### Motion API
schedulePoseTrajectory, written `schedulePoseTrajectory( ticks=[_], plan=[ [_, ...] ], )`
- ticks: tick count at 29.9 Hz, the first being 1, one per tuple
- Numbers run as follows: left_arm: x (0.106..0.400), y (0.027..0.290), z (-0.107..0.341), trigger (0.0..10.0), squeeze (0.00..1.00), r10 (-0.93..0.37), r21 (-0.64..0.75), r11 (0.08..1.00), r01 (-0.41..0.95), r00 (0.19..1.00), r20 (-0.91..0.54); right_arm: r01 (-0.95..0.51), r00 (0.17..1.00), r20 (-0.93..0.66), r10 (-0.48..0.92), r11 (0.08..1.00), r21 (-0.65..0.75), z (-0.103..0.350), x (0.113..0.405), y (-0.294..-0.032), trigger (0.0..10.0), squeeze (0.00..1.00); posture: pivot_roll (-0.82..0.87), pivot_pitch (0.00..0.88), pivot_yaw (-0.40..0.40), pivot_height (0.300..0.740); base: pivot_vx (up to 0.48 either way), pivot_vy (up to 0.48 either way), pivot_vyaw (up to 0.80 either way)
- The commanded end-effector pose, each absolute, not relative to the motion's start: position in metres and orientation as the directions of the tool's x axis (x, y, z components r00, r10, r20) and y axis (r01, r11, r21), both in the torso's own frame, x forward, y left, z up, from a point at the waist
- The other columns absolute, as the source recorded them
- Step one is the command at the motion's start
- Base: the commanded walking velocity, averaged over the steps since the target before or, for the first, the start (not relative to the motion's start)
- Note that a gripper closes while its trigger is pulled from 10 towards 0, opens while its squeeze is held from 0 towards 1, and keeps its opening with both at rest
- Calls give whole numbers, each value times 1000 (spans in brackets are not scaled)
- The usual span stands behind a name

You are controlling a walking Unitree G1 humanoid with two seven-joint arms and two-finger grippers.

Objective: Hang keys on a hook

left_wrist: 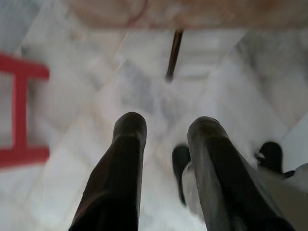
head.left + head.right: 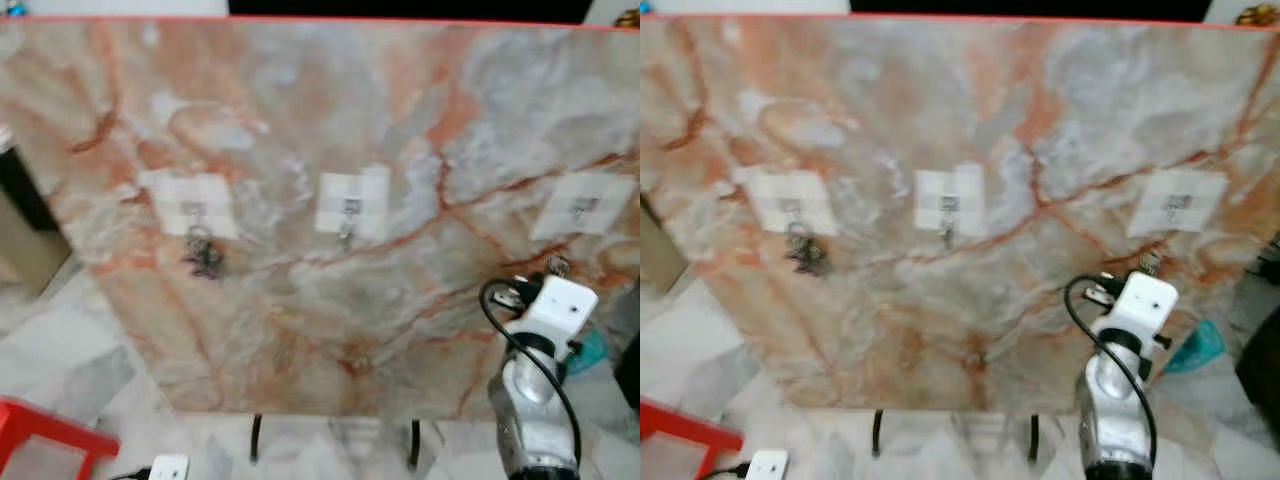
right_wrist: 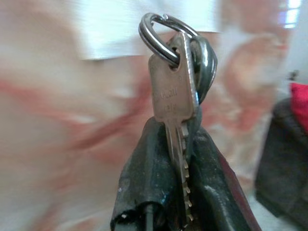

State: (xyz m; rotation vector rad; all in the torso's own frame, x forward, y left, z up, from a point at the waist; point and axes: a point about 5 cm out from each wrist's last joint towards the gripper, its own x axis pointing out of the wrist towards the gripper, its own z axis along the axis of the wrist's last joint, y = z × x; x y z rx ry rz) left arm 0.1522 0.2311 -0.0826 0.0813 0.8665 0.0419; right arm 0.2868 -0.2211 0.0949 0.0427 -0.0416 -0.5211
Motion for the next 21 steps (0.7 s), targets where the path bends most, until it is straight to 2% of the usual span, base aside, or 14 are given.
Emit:
schedulePoseTrajectory(
  ticks=[1,13,21],
  plan=[
    [148,225,-85,10000,0,48,69,998,7,644,-764,510,858,37,-512,859,51,97,286,-224,10000,0,-2,0,-37,740,0,0,0],
    [141,225,-88,10000,0,39,65,998,18,629,-776,535,843,43,-537,843,53,98,283,-224,10000,0,0,0,-35,740,0,0,0],
    [141,224,-88,10000,0,30,67,997,35,628,-778,576,815,51,-577,817,39,109,292,-241,10000,0,-3,0,-34,740,0,0,0]
  ],
)
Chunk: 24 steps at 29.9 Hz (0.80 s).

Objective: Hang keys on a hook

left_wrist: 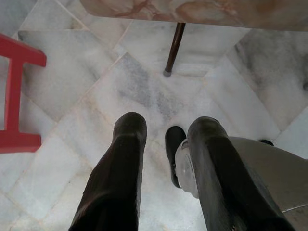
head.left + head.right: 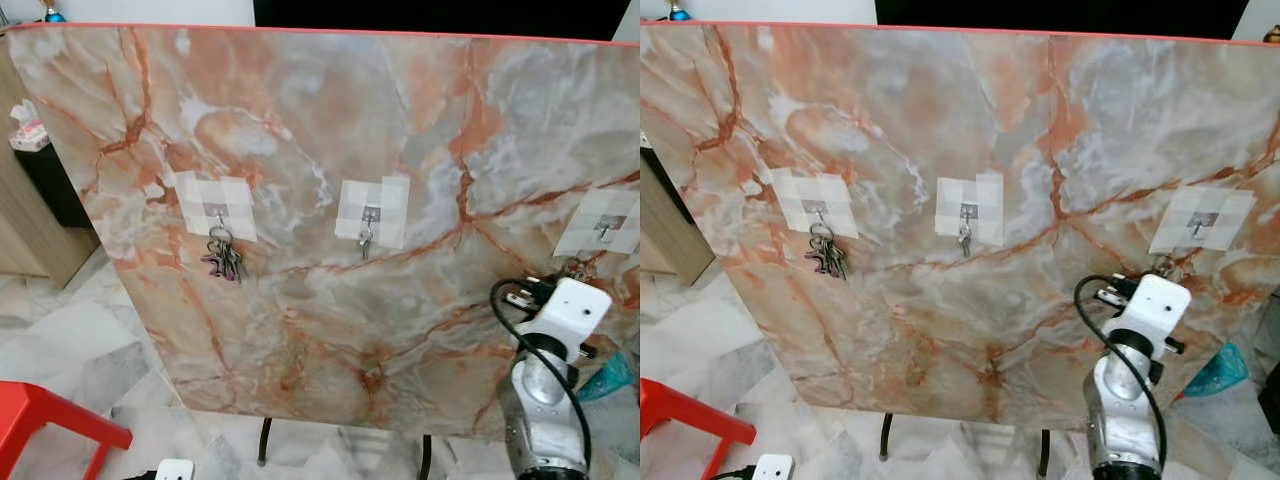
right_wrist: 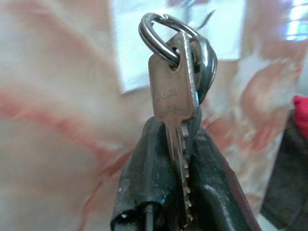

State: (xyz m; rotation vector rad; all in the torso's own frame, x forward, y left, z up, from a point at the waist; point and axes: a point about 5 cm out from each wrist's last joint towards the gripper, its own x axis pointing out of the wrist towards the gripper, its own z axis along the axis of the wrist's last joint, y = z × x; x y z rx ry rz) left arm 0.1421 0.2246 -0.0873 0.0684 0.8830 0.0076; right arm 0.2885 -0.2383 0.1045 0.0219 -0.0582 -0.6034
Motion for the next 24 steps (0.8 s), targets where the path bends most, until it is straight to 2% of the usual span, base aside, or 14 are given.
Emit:
schedulePoseTrajectory(
  ticks=[1,9,24],
  plan=[
    [141,224,-88,10000,0,30,66,997,34,628,-778,582,810,55,-584,812,42,111,293,-243,10000,0,-3,0,-33,740,0,0,0],
    [140,224,-89,10000,0,28,69,997,42,624,-781,601,795,54,-604,797,63,116,301,-250,10000,0,-3,0,-30,740,0,0,0],
    [138,227,-88,10000,0,24,79,995,61,618,-785,658,752,29,-659,752,39,116,296,-271,10000,0,-6,0,-21,740,0,0,0]
  ],
)
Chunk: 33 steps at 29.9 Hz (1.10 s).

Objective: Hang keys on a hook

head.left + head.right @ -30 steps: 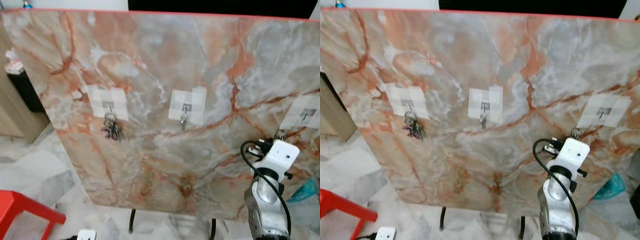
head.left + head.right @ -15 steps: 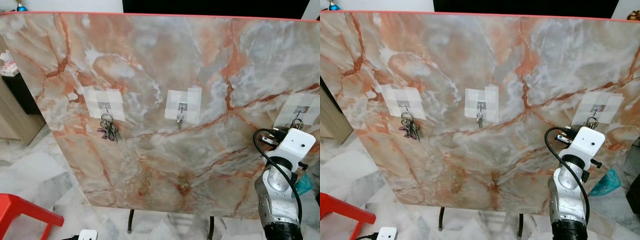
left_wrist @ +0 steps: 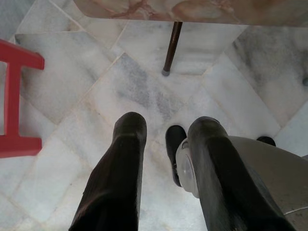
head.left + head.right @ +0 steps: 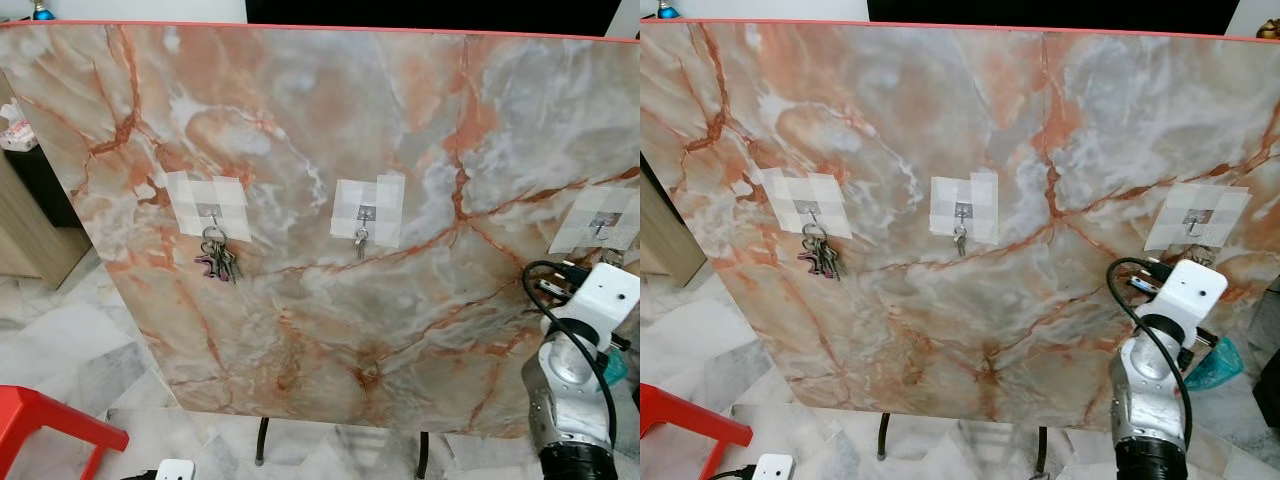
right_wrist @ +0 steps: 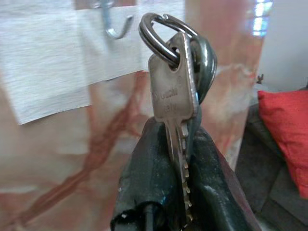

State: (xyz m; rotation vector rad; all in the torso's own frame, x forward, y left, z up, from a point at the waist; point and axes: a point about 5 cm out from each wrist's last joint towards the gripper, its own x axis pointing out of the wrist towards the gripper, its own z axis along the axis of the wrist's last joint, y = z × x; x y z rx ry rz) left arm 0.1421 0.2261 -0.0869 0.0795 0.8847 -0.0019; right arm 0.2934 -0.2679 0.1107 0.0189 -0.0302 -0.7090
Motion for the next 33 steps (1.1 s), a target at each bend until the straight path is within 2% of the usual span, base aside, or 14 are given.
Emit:
schedulePoseTrajectory(
  ticks=[1,12,33],
  plan=[
    [139,226,-89,10000,0,22,78,995,64,620,-784,661,749,27,-662,750,39,116,296,-272,10000,0,-4,0,-19,740,0,0,0],
    [140,226,-88,10000,0,22,84,994,70,623,-782,619,784,11,-620,784,44,117,303,-269,10000,0,-3,0,-20,740,0,0,0],
    [142,223,-88,10000,0,19,79,995,68,630,-777,632,773,20,-634,773,43,122,304,-273,10000,0,-4,0,-26,740,0,0,0]
  ],
)
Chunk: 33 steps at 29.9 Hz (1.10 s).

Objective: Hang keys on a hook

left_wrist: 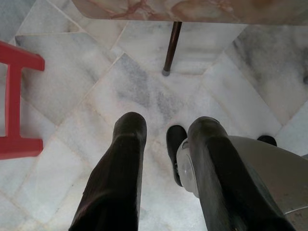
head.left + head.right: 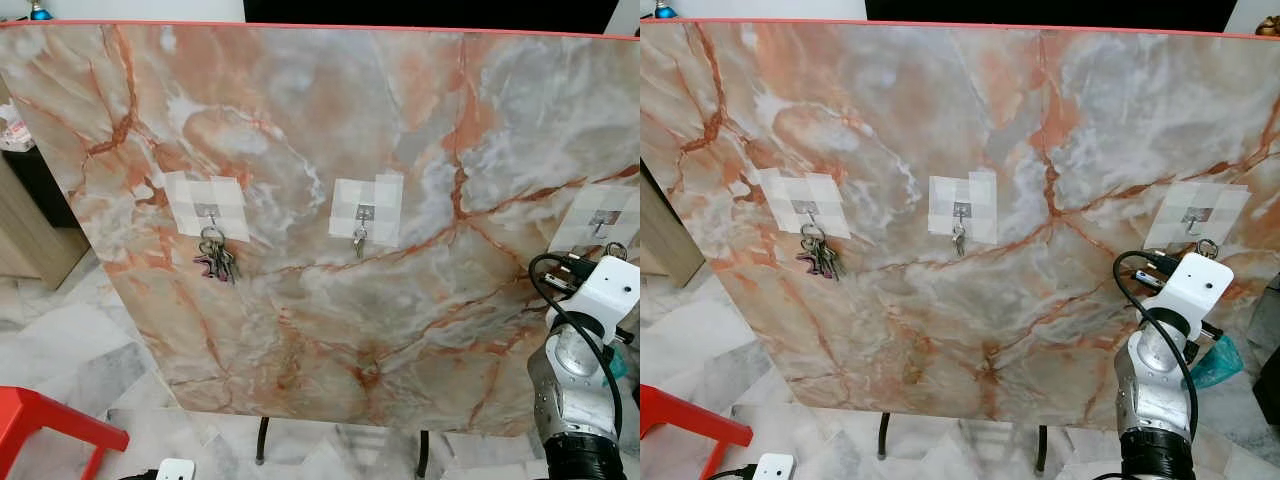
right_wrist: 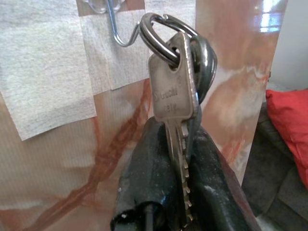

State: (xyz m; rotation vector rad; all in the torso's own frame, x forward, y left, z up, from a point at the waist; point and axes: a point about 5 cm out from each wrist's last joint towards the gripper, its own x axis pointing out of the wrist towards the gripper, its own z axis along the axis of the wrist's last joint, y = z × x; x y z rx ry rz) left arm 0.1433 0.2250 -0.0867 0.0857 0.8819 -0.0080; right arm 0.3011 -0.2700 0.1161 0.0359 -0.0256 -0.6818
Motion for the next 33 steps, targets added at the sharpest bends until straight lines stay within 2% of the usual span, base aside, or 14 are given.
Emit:
schedulePoseTrajectory(
  ticks=[1,33],
  plan=[
    [143,222,-88,10000,0,18,78,995,69,631,-776,633,773,17,-634,773,40,122,305,-274,10000,0,-3,0,-26,740,0,0,0],
    [143,222,-87,10000,0,13,74,995,70,633,-774,632,774,21,-633,774,33,131,309,-275,10000,0,-3,0,-25,740,0,0,0]
  ],
)
